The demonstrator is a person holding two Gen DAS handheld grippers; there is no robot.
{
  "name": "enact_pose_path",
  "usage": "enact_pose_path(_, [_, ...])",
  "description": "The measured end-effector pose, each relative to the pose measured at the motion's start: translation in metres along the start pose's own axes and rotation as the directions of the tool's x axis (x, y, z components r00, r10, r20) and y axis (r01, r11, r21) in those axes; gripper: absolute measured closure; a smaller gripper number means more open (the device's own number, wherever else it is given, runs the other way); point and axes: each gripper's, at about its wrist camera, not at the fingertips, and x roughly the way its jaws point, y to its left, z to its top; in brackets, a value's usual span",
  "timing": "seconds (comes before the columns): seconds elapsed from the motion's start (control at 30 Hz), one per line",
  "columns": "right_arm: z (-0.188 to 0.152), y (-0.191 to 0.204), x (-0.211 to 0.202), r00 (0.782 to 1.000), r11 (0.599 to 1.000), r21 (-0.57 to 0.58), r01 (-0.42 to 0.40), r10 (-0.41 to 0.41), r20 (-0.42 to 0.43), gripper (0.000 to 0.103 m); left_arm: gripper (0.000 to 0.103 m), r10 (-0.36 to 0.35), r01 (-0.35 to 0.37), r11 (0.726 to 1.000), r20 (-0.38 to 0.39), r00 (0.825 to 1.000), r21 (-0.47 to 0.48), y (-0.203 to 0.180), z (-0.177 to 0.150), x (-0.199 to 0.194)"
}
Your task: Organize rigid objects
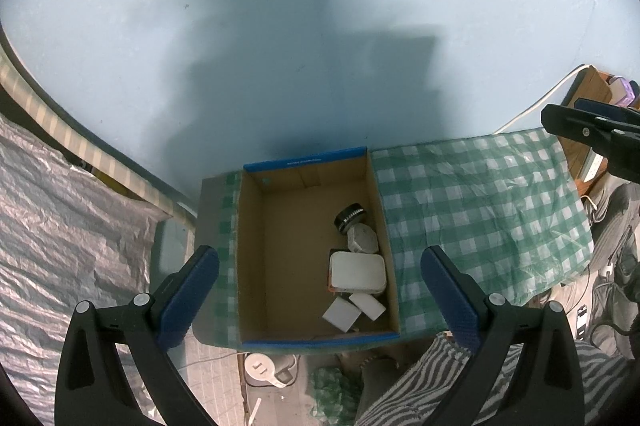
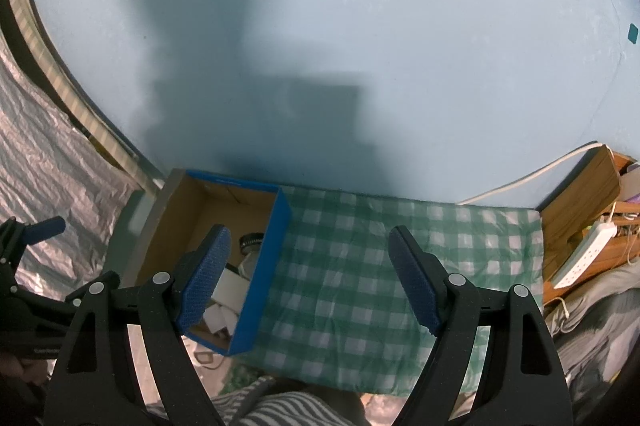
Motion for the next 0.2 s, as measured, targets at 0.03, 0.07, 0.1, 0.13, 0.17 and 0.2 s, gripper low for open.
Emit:
enact_pose_path(0.03, [-0.0002, -0.0001, -0.0002, 1.0, 1.0, 0.0, 0.002, -0.002, 0.0, 0.023, 0.001, -0.001, 0.001, 1.0, 0.0, 1.0, 0.0, 0.0, -0.0001, -0.0001])
enact_pose_path(0.07, [0.0, 0.0001, -0.0002, 1.0, 1.0, -0.002, 0.001, -0.001, 0.0, 0.023, 0.001, 0.0, 0.0, 1.0, 0.0, 1.0, 0.002, -0.0002, -0.0001, -0.0001])
enact_pose_path(0.1, [-0.0001, 0.0002, -0.0002, 1.0, 1.0, -0.001, 0.001, -0.001, -0.001, 0.023, 0.001, 0.002, -0.002, 1.0, 0.0, 1.0, 0.002, -0.0001, 0.0, 0.0])
enact_pose_path(0.13, [-0.0002, 0.0002, -0.0005, 1.0, 1.0, 0.001, 0.0, 0.0, -0.002, 0.023, 0.001, 0.003, -0.003, 1.0, 0.0, 1.0, 0.001, 0.0, 0.0001, 0.0001])
enact_pose_path(0.17, [-0.0001, 0.0002, -0.0007, 1.0, 1.0, 0.001, 0.0, 0.0, 0.0, 0.023, 0.001, 0.005, -0.005, 1.0, -0.003, 1.0, 0.0, 0.0009, 0.0006, 0.0005])
enact_pose_path(0.2, [0.0003, 0.0003, -0.0002, 1.0, 1.0, -0.002, 0.001, -0.001, 0.001, 0.023, 0.001, 0.005, -0.005, 1.0, -0.005, 1.0, -0.003, 0.002, -0.0001, 0.0011])
